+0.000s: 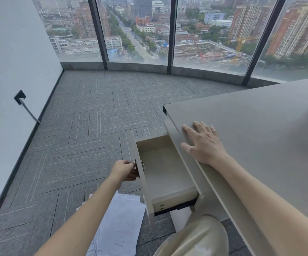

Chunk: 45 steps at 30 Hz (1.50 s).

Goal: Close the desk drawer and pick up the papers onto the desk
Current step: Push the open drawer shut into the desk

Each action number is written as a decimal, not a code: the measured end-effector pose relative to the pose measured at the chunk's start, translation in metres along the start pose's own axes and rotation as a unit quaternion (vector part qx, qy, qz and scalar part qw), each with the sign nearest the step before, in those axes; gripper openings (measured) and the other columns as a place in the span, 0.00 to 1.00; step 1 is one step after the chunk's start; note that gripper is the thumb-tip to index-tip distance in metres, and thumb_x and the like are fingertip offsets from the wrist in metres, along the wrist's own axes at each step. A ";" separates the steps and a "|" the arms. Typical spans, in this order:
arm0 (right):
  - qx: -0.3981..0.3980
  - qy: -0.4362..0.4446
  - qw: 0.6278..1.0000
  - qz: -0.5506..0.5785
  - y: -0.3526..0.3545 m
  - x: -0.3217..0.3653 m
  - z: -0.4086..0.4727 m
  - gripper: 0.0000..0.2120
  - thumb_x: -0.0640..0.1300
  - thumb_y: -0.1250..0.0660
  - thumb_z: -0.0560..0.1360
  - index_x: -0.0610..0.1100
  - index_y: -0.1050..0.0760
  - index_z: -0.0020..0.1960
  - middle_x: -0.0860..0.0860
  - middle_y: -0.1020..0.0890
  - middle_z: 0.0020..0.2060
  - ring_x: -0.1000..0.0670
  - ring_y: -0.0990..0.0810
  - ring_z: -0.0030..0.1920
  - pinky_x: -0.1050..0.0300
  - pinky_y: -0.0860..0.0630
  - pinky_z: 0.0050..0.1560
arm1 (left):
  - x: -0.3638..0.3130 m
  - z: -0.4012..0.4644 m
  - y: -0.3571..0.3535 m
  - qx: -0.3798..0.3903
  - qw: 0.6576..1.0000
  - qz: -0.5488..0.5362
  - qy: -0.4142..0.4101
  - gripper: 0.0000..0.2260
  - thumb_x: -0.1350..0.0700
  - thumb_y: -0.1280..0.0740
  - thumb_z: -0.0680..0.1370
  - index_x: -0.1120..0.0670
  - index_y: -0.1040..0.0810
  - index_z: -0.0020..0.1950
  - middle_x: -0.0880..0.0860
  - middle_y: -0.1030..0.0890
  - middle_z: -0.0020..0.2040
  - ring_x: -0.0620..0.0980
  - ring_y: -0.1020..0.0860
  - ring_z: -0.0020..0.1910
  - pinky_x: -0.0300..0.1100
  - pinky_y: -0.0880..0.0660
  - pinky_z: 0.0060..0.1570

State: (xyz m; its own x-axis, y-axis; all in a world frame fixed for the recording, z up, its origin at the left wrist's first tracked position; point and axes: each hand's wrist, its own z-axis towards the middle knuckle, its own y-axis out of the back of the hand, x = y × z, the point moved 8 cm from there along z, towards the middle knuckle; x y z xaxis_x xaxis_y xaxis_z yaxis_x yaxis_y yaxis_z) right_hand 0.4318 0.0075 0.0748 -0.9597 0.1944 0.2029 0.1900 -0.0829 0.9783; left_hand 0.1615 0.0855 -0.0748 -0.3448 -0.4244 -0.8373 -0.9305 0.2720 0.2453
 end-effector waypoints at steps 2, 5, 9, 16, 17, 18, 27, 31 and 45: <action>-0.002 0.000 1.000 0.004 0.001 0.000 0.000 0.33 0.63 0.41 0.74 0.58 0.42 0.78 0.45 0.43 0.80 0.44 0.49 0.80 0.43 0.57 0.79 | -0.004 0.004 -0.014 0.011 1.000 0.000 0.004 0.07 0.60 0.37 0.79 0.62 0.23 0.44 0.61 0.16 0.37 0.53 0.16 0.31 0.51 0.17 0.43; -0.004 -0.001 1.000 0.007 0.002 0.000 -0.001 0.33 0.63 0.41 0.74 0.58 0.41 0.78 0.44 0.43 0.80 0.44 0.49 0.80 0.44 0.57 0.79 | -0.012 0.008 -0.038 0.031 1.000 -0.001 0.005 0.07 0.59 0.37 0.78 0.63 0.24 0.47 0.66 0.15 0.43 0.60 0.15 0.40 0.49 0.17 0.41; -0.007 0.000 1.000 0.015 0.003 0.001 -0.003 0.33 0.62 0.41 0.74 0.58 0.41 0.78 0.44 0.43 0.80 0.44 0.49 0.80 0.44 0.57 0.79 | -0.021 0.012 -0.071 0.059 0.998 -0.015 0.004 0.10 0.60 0.37 0.78 0.66 0.23 0.52 0.68 0.16 0.47 0.64 0.15 0.47 0.51 0.18 0.43; -0.010 0.001 1.000 0.022 0.005 0.002 -0.003 0.33 0.62 0.41 0.74 0.57 0.40 0.78 0.44 0.42 0.80 0.45 0.49 0.80 0.43 0.57 0.79 | -0.036 0.017 -0.113 0.091 0.995 -0.032 0.000 0.07 0.59 0.35 0.78 0.63 0.25 0.49 0.69 0.16 0.49 0.65 0.16 0.48 0.53 0.18 0.45; -0.011 0.000 1.000 0.025 0.005 0.002 -0.003 0.32 0.63 0.42 0.75 0.57 0.40 0.78 0.44 0.42 0.80 0.45 0.49 0.80 0.44 0.57 0.79 | -0.038 0.017 -0.116 0.095 0.995 -0.032 -0.002 0.07 0.59 0.35 0.78 0.63 0.25 0.49 0.69 0.17 0.49 0.65 0.16 0.48 0.53 0.18 0.46; -0.012 -0.002 1.000 0.029 0.005 0.001 -0.003 0.32 0.63 0.43 0.75 0.57 0.40 0.78 0.44 0.42 0.80 0.45 0.49 0.80 0.44 0.57 0.79 | -0.041 0.017 -0.120 0.097 0.995 -0.031 -0.004 0.07 0.59 0.35 0.77 0.63 0.25 0.49 0.69 0.17 0.49 0.65 0.16 0.47 0.53 0.19 0.46; -0.023 -0.006 0.999 0.027 0.004 0.002 -0.001 0.29 0.62 0.47 0.77 0.56 0.39 0.77 0.43 0.41 0.79 0.44 0.48 0.80 0.42 0.56 0.79 | -0.051 0.022 -0.146 0.089 0.995 -0.046 -0.019 0.05 0.62 0.34 0.76 0.63 0.25 0.41 0.66 0.18 0.40 0.56 0.18 0.31 0.49 0.18 0.37; -0.024 -0.011 0.999 0.020 0.003 0.004 -0.001 0.29 0.61 0.47 0.77 0.56 0.40 0.77 0.43 0.41 0.79 0.43 0.48 0.80 0.40 0.56 0.79 | -0.053 0.026 -0.149 0.073 0.996 -0.049 -0.019 0.05 0.65 0.35 0.73 0.64 0.23 0.37 0.66 0.18 0.35 0.58 0.18 0.29 0.52 0.17 0.37; -0.030 -0.016 0.999 0.027 0.004 0.003 -0.002 0.29 0.62 0.46 0.76 0.58 0.38 0.76 0.45 0.39 0.79 0.44 0.46 0.80 0.43 0.55 0.79 | -0.037 0.035 -0.159 0.110 0.988 -0.075 0.073 0.07 0.55 0.38 0.69 0.56 0.29 0.32 0.51 0.31 0.26 0.48 0.34 0.21 0.33 0.38 0.24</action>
State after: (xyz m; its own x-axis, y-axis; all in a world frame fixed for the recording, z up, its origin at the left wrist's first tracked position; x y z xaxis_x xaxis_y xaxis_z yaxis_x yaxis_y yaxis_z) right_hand 0.4293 0.0056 0.0796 -0.9411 0.2196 0.2572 0.2276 -0.1514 0.9619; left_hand 0.3268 0.0879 -0.0999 -0.2340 -0.5896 -0.7731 -0.9285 0.3713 -0.0021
